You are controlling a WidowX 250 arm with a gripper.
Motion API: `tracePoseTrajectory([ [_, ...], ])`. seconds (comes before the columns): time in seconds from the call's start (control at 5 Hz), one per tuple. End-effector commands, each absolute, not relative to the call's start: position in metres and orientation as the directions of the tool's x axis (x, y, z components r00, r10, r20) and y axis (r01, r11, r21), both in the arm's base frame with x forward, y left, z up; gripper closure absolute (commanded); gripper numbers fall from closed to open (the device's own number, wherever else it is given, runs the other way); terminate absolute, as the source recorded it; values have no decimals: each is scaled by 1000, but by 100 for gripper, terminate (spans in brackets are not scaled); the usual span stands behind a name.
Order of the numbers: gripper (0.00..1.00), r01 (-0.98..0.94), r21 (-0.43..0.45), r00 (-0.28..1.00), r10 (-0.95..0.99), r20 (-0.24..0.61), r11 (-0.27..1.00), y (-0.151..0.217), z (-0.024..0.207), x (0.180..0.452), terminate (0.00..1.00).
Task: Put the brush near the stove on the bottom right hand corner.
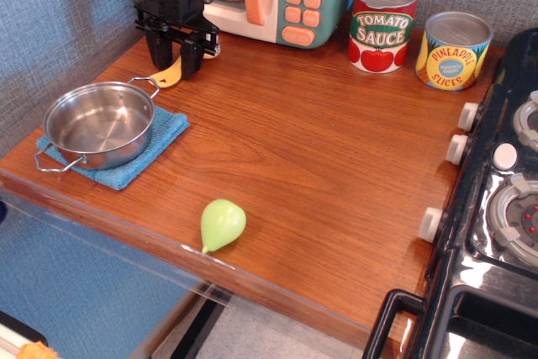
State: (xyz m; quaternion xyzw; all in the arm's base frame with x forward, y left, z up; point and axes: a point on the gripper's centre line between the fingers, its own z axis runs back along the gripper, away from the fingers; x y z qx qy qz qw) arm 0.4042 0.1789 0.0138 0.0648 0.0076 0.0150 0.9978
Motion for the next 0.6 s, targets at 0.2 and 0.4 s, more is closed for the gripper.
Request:
tracePoseTrajectory([
  [0.2,100,-100,88,994,96,45,991,202,27,401,0],
  [0.4,100,-143,66,981,132,141,988,211,62,401,0],
])
